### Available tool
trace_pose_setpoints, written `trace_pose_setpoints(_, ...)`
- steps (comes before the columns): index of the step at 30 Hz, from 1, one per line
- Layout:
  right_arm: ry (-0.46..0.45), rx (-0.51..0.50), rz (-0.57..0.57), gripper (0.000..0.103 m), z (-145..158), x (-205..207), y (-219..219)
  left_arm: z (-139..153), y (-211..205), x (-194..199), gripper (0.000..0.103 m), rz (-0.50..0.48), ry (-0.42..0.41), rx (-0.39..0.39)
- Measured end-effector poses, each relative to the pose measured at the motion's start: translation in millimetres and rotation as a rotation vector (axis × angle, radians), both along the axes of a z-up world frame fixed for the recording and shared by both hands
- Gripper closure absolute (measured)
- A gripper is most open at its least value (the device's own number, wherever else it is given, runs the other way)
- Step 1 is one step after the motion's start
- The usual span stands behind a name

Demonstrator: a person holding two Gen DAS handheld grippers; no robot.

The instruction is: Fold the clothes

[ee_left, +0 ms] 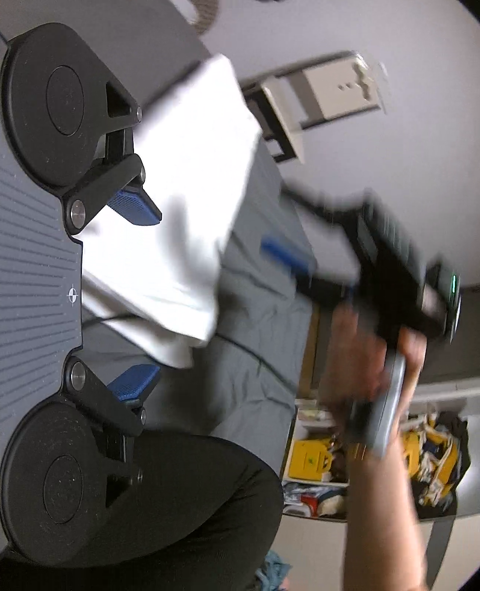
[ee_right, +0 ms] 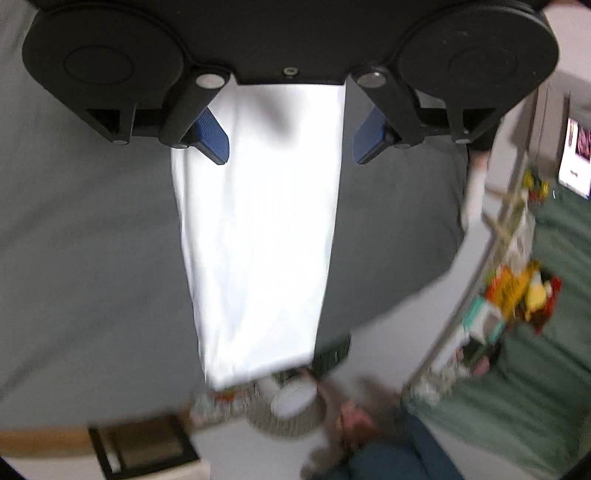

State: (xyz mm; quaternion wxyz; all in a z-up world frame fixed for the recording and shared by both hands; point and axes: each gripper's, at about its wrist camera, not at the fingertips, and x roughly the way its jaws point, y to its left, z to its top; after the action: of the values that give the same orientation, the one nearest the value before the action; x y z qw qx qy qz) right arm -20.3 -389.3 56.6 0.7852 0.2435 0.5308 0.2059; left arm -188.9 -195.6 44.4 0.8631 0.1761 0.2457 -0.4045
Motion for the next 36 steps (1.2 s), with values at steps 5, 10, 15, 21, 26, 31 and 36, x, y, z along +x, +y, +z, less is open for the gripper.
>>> trace_pose_setpoints(5,0.252,0.118,-0.04,0.03,-10,-35,-3,-6,34,3,0.02,0.046,0.076,-0.013)
trace_pose_setpoints(10,0.214,0.125,-0.12,0.027,20,-69,1,-23,47,33,0.02,0.16,0.227,-0.115)
trace_pose_setpoints(15,0.206,0.096,-0.247,0.027,-8,-84,23,-41,49,57,0.02,0.287,0.342,-0.215)
trace_pose_setpoints(21,0.206,0.175,-0.387,0.028,-43,-86,34,-45,7,5,0.045,0.099,-0.034,0.168)
trace_pose_setpoints(26,0.227,0.243,-0.409,0.028,-56,-89,34,-60,0,9,0.068,0.158,0.032,0.186)
trace_pose_setpoints(31,0.231,0.25,-0.436,0.028,-55,-98,27,-64,-3,15,0.099,0.156,0.064,0.143)
trace_pose_setpoints(36,0.231,0.236,-0.446,0.028,-53,-100,24,-63,-7,7,0.101,0.123,0.058,0.177)
